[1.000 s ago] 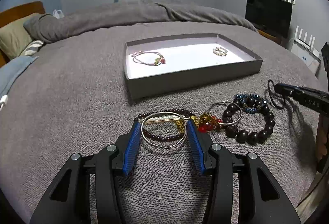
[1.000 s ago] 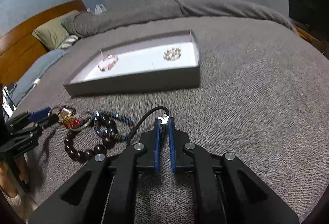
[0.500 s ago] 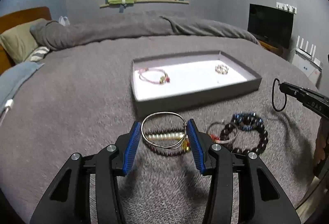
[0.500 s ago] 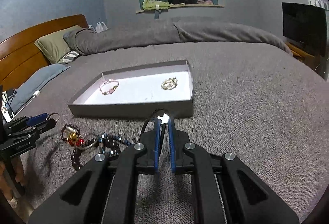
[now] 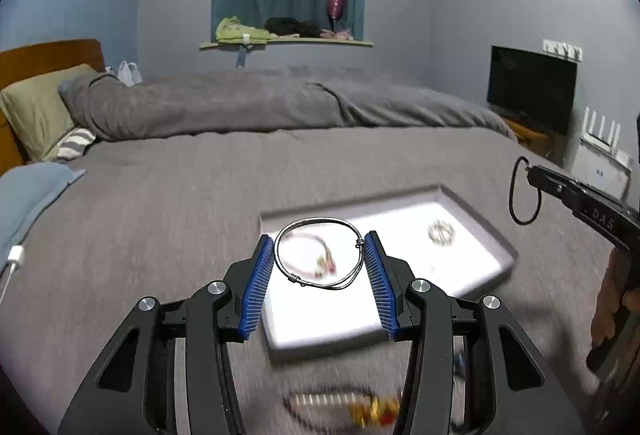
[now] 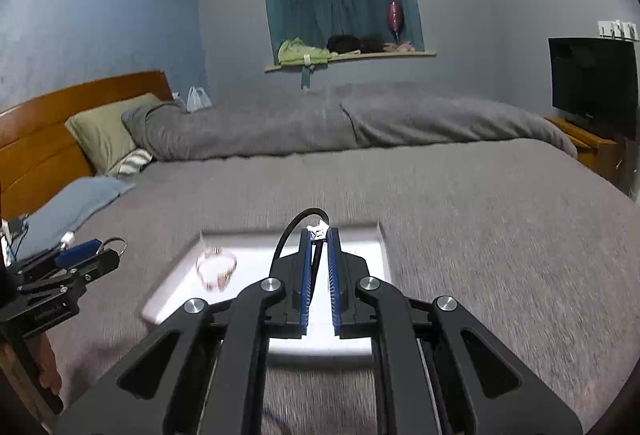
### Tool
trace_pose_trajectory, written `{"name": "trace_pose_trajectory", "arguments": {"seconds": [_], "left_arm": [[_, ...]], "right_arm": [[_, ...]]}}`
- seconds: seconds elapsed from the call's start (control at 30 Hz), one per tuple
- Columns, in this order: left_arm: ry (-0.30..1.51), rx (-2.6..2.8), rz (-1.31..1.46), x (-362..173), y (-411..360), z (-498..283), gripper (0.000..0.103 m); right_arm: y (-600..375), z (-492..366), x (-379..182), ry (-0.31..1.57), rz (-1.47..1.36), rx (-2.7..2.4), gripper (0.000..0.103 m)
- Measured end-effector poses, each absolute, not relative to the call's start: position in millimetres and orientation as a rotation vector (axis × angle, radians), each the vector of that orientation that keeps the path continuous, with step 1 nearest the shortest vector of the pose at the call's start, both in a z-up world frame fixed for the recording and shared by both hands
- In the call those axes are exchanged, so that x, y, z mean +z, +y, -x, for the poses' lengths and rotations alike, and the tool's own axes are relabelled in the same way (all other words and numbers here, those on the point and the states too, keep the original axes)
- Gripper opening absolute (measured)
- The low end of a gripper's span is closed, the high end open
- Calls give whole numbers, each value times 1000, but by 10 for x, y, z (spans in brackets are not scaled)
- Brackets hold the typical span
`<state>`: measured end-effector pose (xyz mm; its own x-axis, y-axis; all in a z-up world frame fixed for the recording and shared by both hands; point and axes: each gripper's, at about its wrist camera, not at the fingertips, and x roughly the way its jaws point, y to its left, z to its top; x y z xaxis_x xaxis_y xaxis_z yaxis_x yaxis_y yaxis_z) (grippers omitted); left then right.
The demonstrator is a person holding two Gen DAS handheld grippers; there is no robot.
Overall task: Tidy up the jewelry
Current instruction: 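Carry both bracelets into the tray and open both grippers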
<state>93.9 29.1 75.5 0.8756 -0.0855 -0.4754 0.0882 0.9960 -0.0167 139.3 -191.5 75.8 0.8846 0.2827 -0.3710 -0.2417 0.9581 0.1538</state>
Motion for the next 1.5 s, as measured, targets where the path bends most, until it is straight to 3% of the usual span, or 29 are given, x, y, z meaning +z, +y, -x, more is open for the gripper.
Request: {"name": "trace_pose_trajectory", "arguments": {"seconds": [0.17, 0.5, 1.5], "left_arm": [[528, -103, -7, 703, 285, -1345, 48], [709, -162, -30, 59, 360, -1550, 48], [806, -180, -74, -262, 275, -1657, 49]], "right_arm": [[-1863, -1664, 542, 460, -92, 275, 8], [-1805, -1880, 76, 629, -21, 314, 8], [-1689, -1946, -251, 781, 63, 290, 8]]}}
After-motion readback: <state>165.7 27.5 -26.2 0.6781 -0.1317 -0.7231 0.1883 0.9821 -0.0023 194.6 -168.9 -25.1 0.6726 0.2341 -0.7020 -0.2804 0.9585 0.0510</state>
